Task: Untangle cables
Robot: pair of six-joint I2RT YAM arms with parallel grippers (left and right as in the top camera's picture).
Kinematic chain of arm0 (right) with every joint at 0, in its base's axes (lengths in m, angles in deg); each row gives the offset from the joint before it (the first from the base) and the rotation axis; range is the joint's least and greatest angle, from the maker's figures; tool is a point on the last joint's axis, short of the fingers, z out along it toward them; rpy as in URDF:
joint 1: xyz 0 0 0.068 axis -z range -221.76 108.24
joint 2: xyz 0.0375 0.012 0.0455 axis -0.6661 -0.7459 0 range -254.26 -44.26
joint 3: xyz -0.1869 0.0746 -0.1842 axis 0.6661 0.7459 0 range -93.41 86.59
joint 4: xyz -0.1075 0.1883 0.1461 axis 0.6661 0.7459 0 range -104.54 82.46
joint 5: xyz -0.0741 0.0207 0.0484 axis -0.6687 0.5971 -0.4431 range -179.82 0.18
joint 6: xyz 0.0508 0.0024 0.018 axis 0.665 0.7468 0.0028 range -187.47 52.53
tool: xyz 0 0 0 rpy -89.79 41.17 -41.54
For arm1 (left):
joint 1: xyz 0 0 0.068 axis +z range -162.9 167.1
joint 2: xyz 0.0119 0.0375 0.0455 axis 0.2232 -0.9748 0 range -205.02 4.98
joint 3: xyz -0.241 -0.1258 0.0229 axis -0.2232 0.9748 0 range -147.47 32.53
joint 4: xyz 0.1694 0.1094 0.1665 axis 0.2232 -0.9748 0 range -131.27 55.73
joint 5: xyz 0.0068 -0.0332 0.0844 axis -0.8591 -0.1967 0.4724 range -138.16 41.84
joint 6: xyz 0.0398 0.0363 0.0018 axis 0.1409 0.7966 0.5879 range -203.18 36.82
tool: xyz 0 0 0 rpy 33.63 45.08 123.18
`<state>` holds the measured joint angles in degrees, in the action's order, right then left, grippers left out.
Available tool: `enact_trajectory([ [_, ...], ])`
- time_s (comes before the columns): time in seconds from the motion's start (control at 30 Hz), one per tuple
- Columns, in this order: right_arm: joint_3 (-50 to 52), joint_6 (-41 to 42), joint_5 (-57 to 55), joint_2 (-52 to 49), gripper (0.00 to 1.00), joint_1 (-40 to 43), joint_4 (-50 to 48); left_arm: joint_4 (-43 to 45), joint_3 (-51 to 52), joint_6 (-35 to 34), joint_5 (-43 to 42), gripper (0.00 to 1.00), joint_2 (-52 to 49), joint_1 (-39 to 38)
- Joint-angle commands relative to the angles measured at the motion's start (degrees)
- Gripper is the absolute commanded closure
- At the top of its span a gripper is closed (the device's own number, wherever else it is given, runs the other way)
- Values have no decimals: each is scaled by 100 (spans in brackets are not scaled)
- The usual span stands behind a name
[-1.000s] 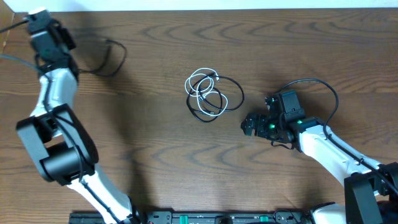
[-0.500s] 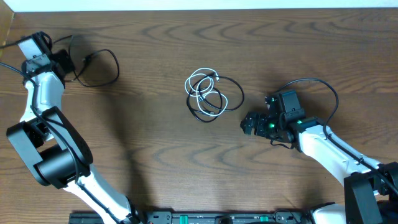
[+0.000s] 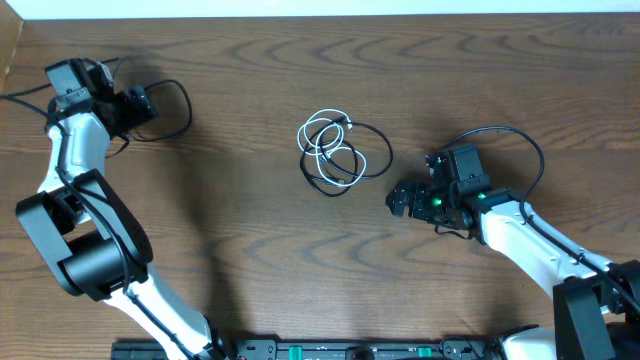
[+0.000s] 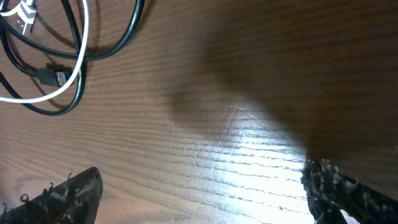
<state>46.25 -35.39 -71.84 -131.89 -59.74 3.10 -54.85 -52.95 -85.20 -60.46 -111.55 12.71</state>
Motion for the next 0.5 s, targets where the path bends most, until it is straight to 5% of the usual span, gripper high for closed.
enact_trajectory([
  [0.0,39,68,35,-4,1,-50,-15,-44,-72,-68,138,26,-328,0],
  [0.13,39,68,35,-4,1,-50,-13,-15,-72,-66,140,35,-660,2],
  [0.3,39,68,37,-4,1,-50,24,393,-74,-155,136,92,-750,2],
  [0.47,39,70,39,-4,1,-50,275,1751,-74,-1244,-483,92,-704,7],
])
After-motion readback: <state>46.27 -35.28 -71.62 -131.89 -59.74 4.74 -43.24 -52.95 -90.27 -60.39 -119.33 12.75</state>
